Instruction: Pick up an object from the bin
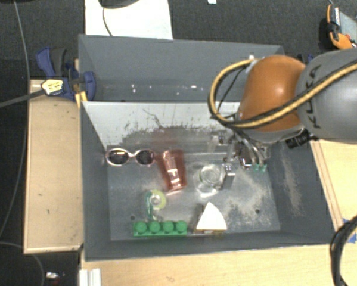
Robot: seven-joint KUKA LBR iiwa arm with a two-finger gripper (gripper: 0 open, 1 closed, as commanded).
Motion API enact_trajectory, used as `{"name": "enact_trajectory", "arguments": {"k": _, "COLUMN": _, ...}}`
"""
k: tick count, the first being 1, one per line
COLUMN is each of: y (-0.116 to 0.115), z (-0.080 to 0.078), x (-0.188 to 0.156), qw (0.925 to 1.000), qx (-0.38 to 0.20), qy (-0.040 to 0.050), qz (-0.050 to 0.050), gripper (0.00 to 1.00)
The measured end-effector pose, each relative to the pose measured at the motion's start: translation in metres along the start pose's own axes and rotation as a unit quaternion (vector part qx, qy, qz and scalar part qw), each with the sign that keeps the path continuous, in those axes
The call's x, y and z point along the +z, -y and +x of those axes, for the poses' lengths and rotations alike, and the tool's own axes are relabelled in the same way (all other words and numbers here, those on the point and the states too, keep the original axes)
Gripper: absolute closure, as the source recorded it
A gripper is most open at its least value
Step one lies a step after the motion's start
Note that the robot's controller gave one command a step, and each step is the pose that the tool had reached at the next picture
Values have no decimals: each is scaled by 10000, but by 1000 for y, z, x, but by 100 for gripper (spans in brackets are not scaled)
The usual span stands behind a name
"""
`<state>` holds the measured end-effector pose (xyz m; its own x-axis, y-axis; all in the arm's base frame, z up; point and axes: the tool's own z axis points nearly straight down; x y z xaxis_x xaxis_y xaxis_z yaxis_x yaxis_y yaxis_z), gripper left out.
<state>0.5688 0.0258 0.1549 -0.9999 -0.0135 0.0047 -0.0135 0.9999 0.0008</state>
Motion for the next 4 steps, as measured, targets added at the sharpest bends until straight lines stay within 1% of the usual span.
{"name": "enact_trajectory", "arguments": {"k": 1, "y": 0, "z": -2, "x": -4, "qw": 10000, "qx": 5, "qy": 38, "qz": 0, "gripper": 0}}
{"name": "enact_trajectory", "arguments": {"k": 2, "y": 16, "z": -1, "x": 87, "qw": 9691, "qx": -2466, "qy": 16, "qz": 0, "gripper": 0}}
{"name": "enact_trajectory", "arguments": {"k": 3, "y": 15, "z": 1, "x": 35, "qw": 9659, "qx": -2590, "qy": 49, "qz": 8, "gripper": 0}}
{"name": "enact_trajectory", "arguments": {"k": 4, "y": 44, "z": 49, "x": 54, "qw": 9451, "qx": -3269, "qy": 20, "qz": -2, "gripper": 0}}
